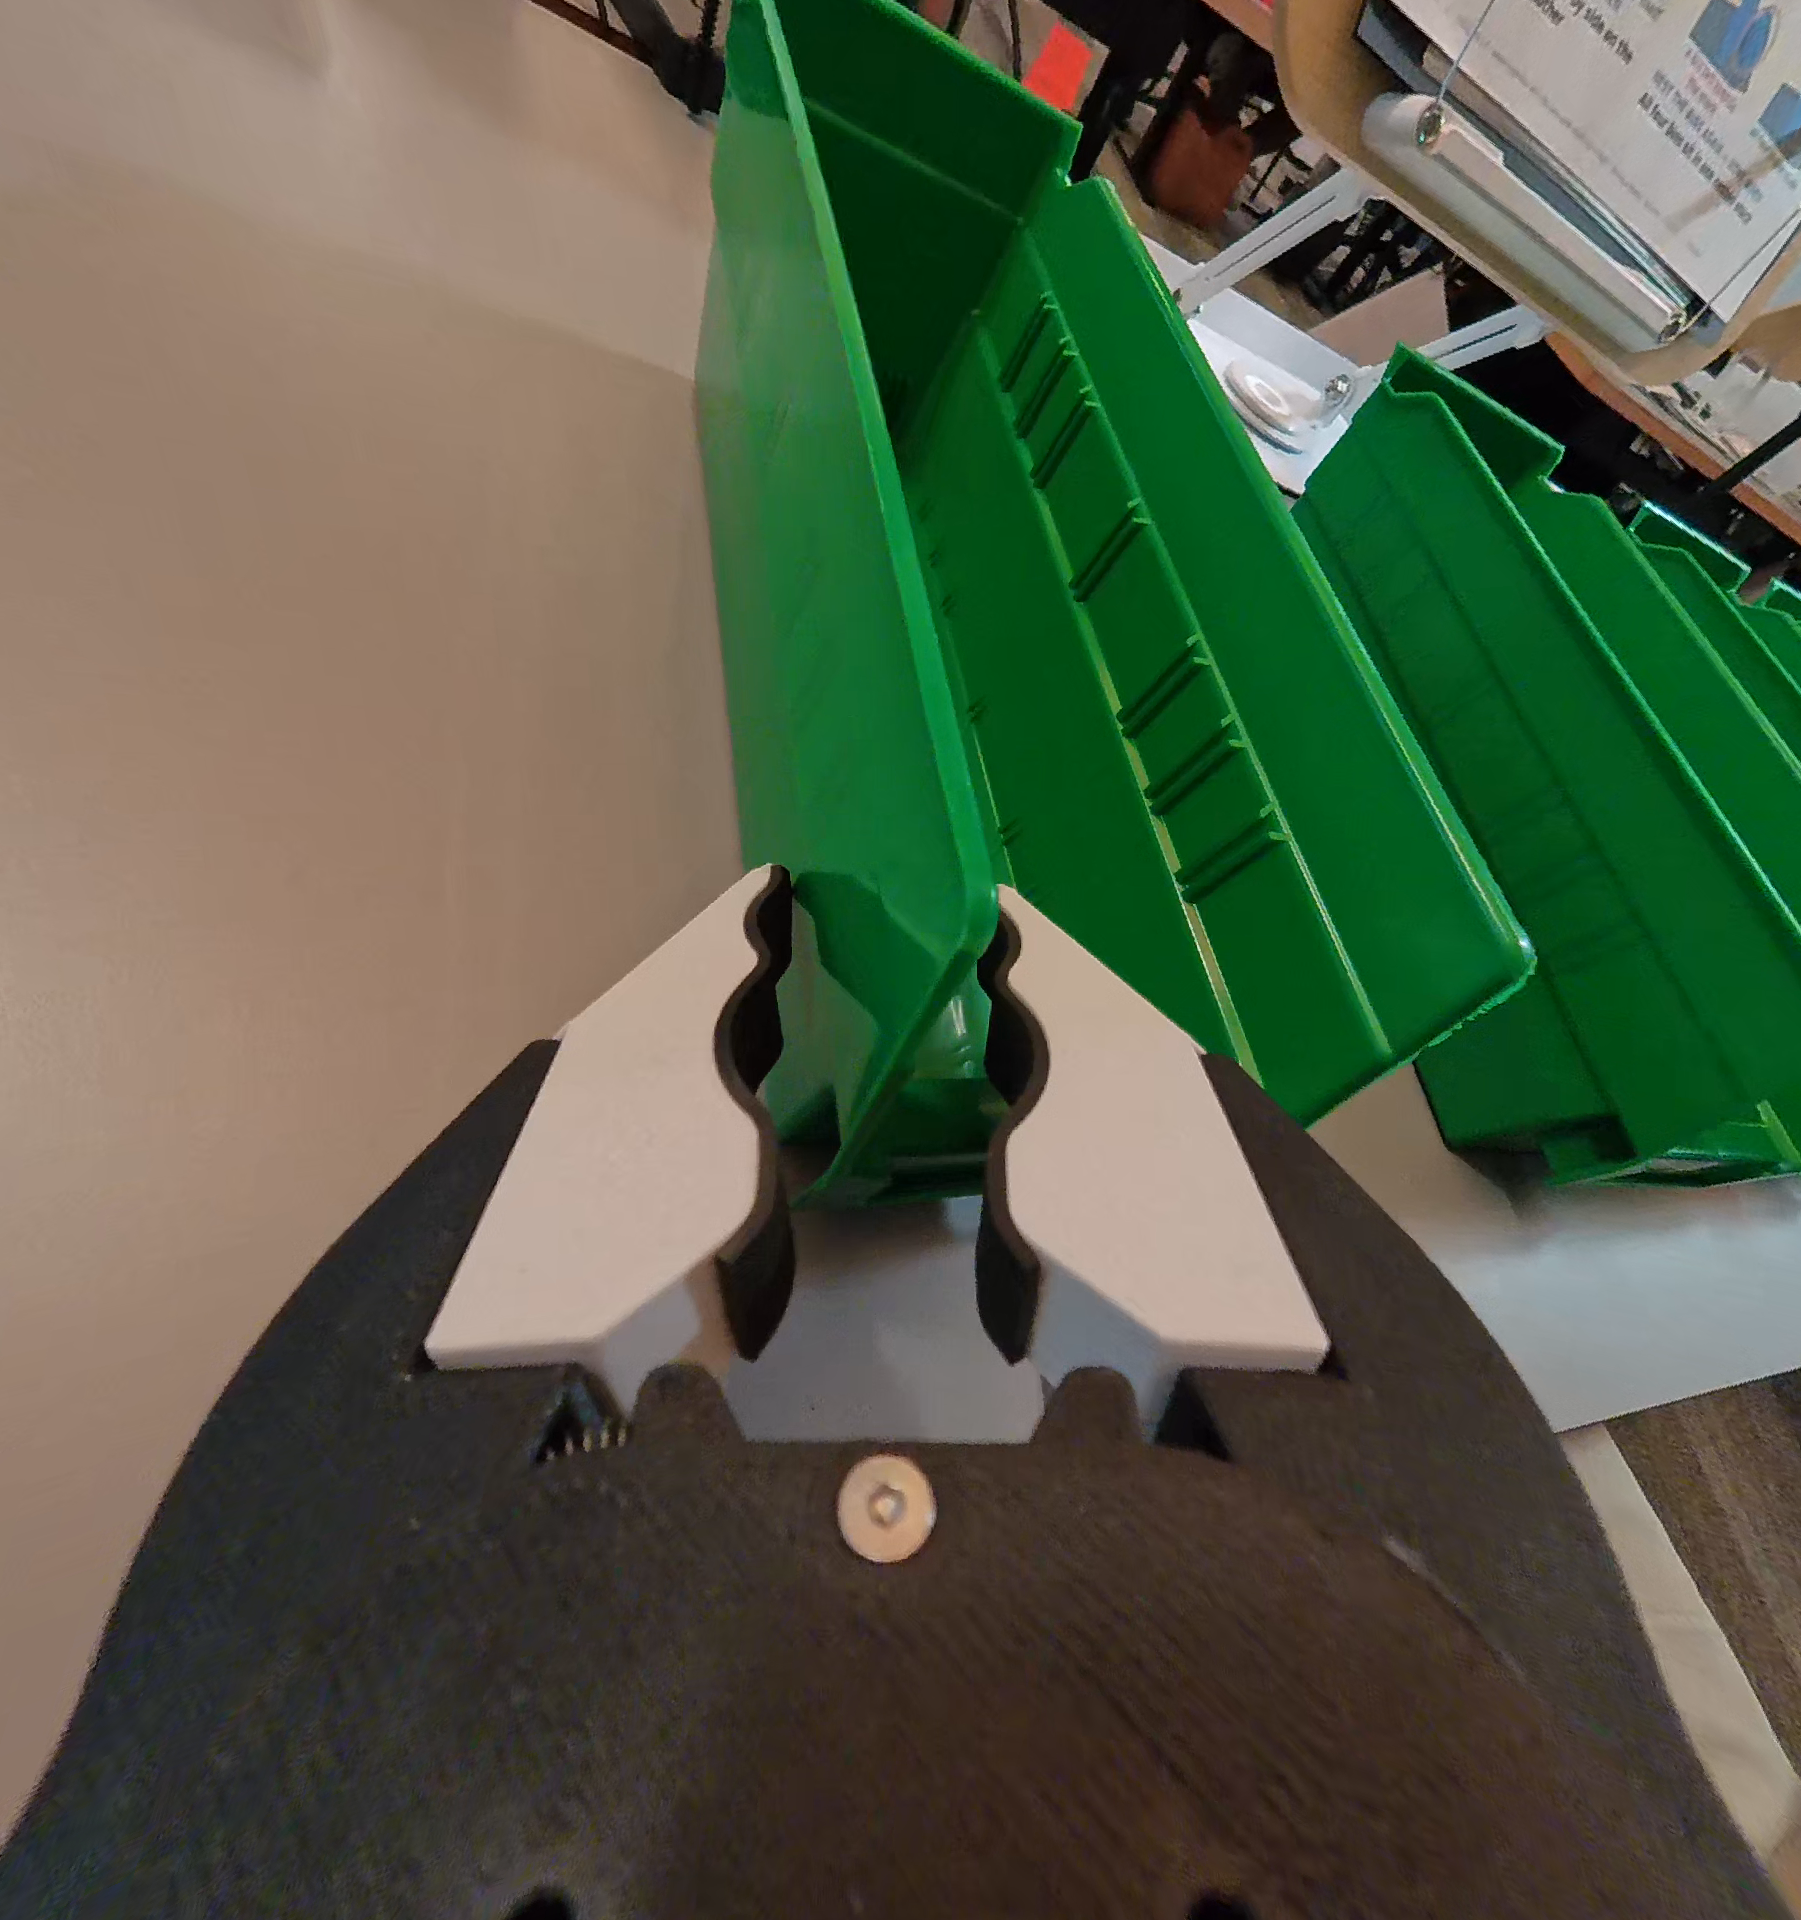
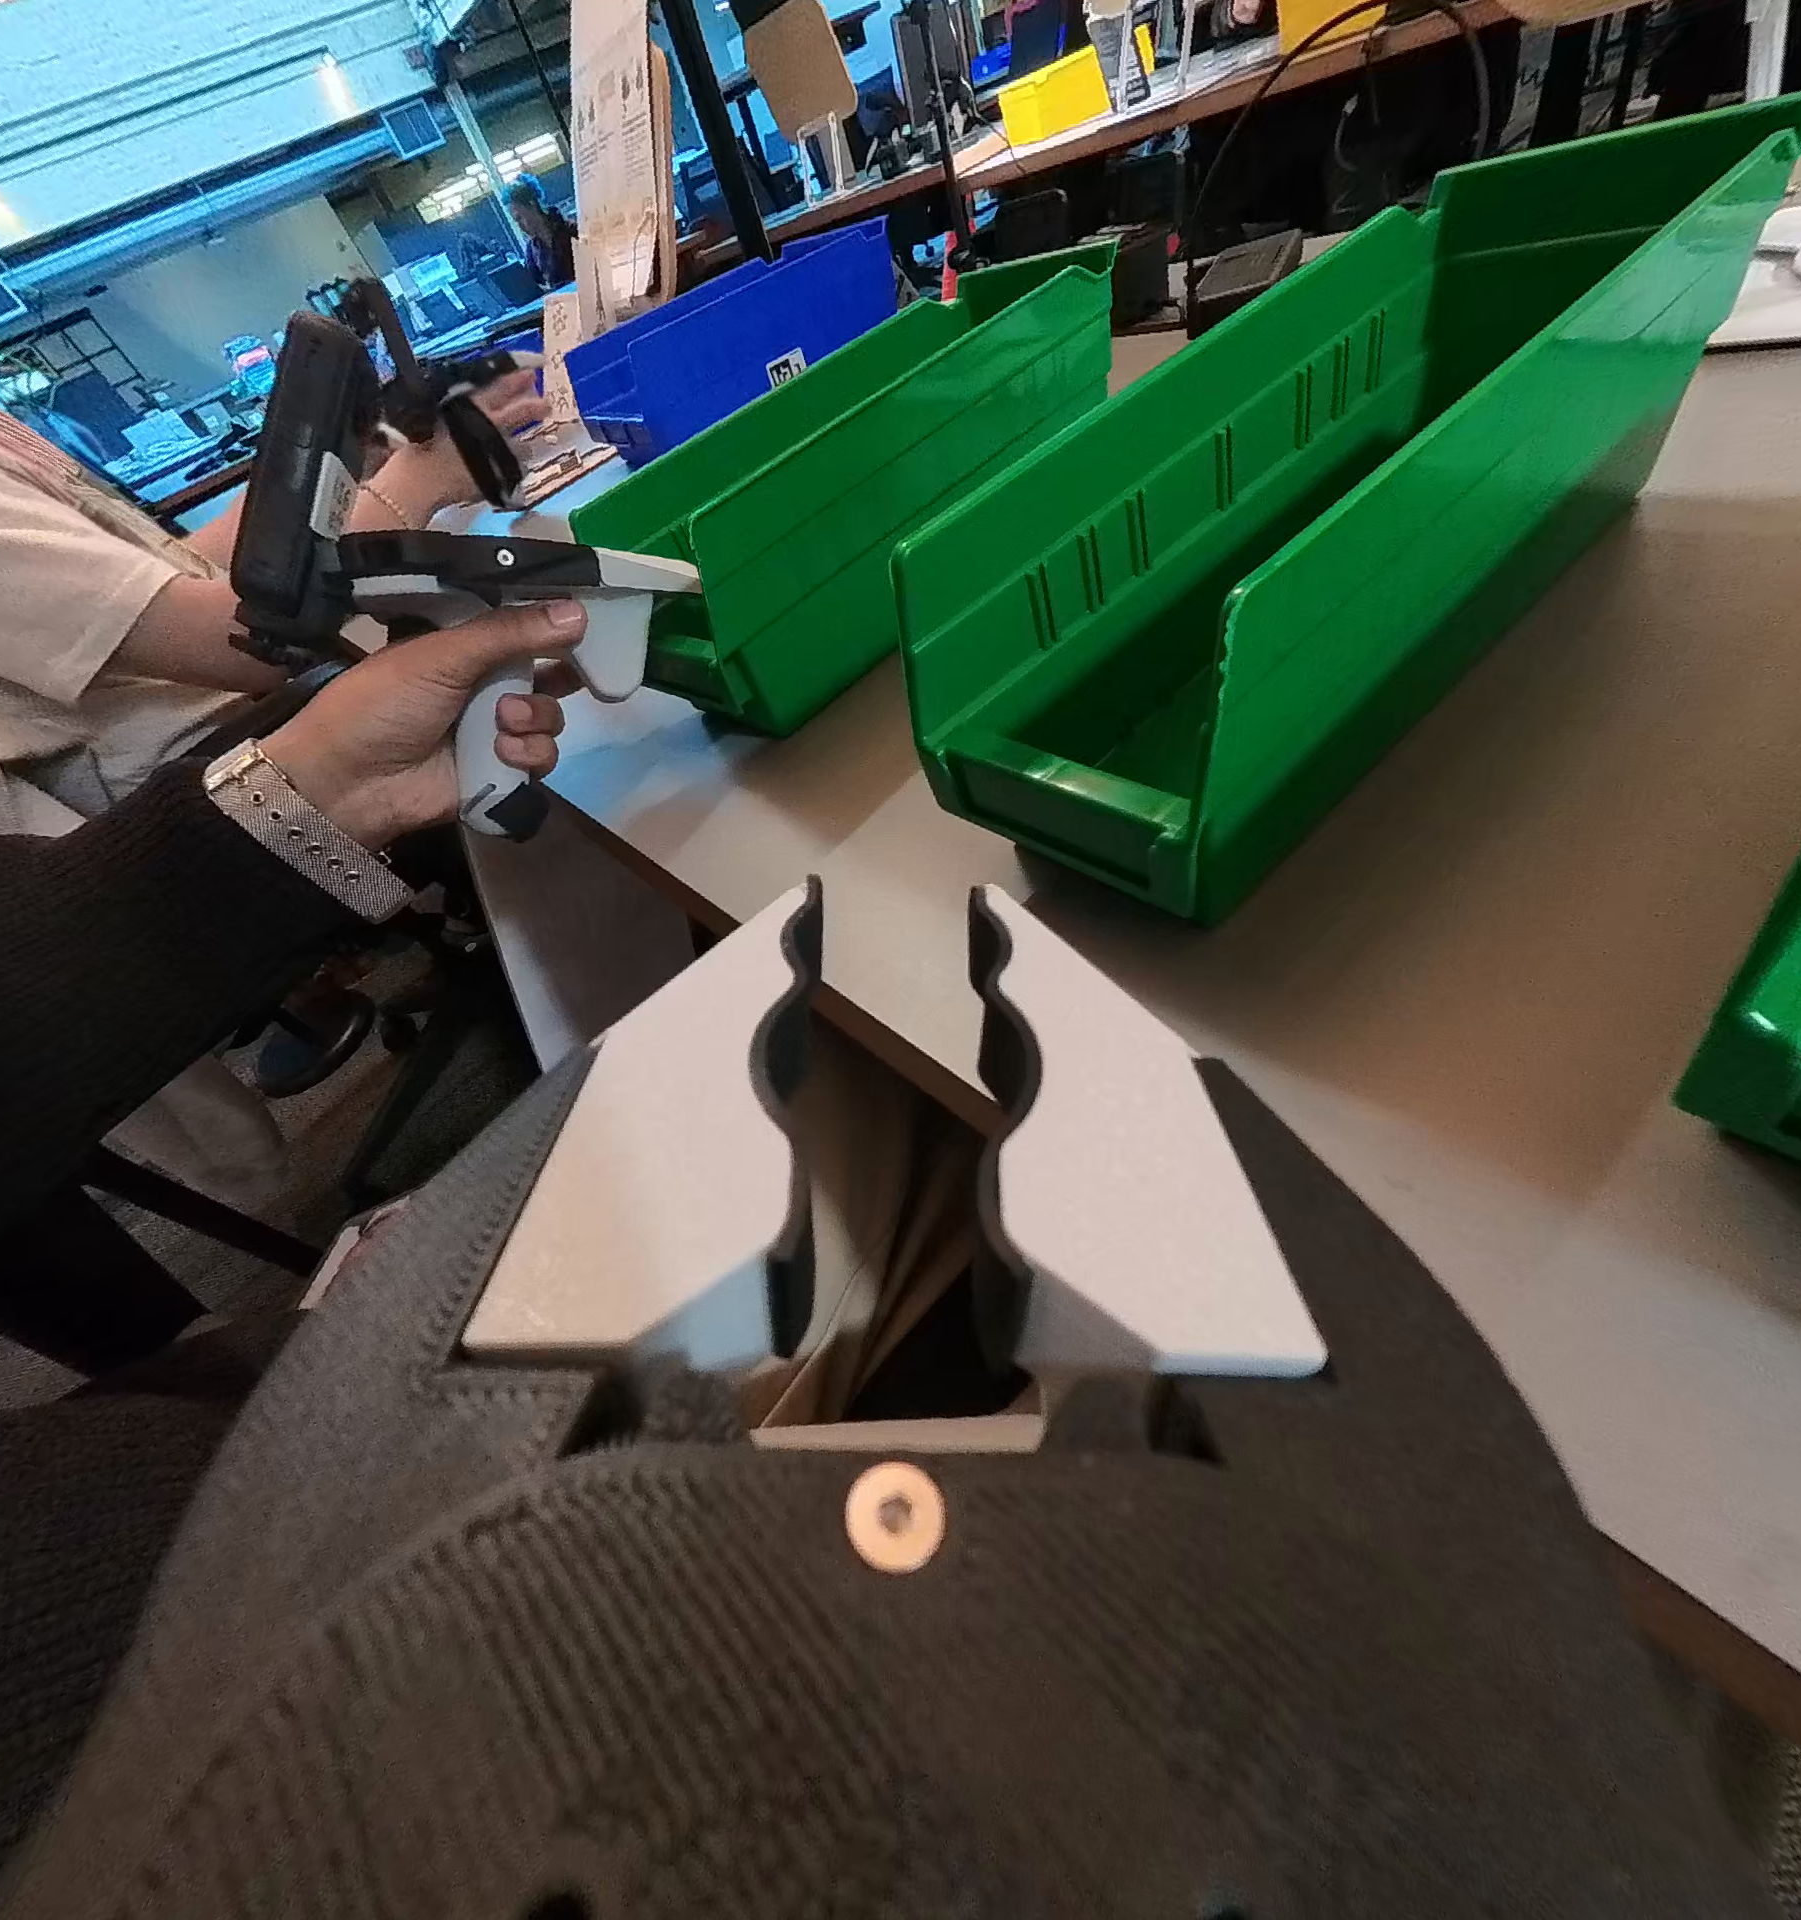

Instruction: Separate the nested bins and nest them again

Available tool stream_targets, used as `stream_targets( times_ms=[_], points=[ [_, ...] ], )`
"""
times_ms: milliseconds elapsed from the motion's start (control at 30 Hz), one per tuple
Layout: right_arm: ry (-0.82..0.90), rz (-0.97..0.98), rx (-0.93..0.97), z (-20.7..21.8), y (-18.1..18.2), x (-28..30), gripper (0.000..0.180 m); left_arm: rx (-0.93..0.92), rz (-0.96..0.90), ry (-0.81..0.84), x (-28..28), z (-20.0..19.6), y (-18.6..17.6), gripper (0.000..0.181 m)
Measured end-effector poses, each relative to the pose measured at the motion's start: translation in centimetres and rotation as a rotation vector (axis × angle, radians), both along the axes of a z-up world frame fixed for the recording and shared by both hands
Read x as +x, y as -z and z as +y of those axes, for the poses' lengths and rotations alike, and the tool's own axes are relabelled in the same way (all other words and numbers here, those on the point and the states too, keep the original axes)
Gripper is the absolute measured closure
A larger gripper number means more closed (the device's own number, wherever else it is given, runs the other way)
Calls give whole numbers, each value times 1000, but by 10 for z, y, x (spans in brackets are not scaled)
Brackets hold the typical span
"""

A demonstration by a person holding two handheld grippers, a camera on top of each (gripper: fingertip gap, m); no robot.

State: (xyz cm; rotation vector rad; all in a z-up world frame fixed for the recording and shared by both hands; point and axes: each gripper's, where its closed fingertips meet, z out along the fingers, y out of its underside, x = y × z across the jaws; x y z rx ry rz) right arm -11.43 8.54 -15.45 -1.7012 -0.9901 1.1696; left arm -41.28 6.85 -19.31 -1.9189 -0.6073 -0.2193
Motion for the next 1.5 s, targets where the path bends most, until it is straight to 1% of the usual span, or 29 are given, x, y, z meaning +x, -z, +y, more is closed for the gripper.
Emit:
stream_targets(
  times_ms=[1500],
  points=[
    [-27,-7,-2,-6,1,-2,153,20,12,-6,-5,-2,-4,147]
  ],
)
